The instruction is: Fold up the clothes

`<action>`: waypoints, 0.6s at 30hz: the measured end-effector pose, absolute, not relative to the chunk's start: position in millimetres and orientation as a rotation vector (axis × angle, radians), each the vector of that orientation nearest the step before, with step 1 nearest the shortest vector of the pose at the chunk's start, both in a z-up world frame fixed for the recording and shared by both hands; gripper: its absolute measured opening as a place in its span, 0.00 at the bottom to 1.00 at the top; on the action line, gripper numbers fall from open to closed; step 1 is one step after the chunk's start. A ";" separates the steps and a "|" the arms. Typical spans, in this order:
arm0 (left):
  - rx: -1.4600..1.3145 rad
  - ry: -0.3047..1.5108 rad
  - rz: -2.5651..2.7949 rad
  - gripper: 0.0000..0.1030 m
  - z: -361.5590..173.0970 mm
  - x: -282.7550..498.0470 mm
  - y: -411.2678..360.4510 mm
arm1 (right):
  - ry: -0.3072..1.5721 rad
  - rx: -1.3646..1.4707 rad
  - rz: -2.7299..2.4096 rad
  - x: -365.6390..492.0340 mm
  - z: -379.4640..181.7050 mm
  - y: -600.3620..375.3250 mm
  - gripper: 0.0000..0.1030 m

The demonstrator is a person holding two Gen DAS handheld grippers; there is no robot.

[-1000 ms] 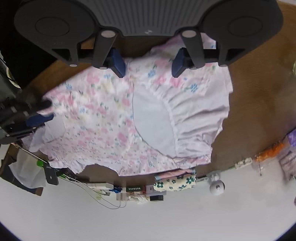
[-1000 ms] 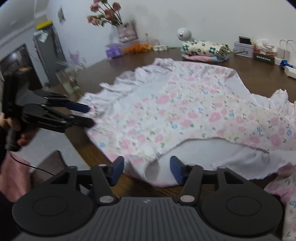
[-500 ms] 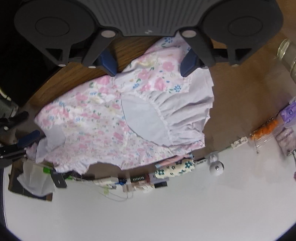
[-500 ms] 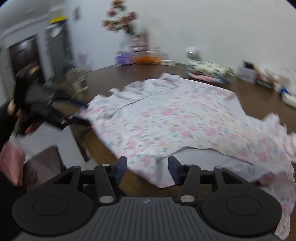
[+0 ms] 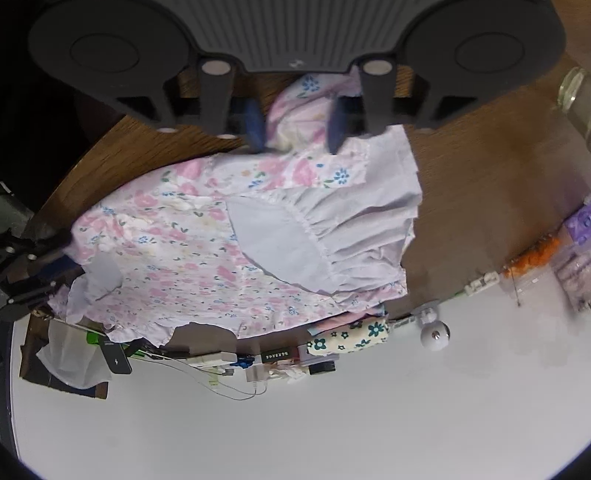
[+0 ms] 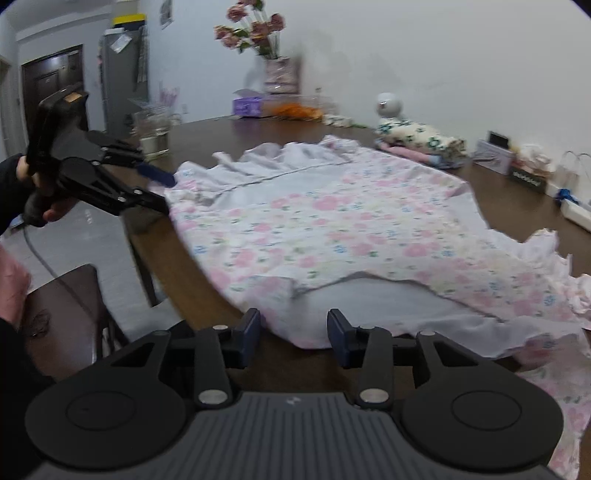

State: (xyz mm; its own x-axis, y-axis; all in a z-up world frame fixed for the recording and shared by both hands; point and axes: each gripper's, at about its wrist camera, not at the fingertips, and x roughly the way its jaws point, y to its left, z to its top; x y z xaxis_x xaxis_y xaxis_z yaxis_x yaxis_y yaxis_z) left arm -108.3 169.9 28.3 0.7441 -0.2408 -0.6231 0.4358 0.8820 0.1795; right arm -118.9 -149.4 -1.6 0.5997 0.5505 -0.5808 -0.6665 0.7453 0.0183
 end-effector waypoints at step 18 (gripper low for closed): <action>0.348 0.495 -0.505 0.01 72.8 -121.6 174.3 | 0.526 -0.066 0.775 -103.8 30.3 -178.2 0.00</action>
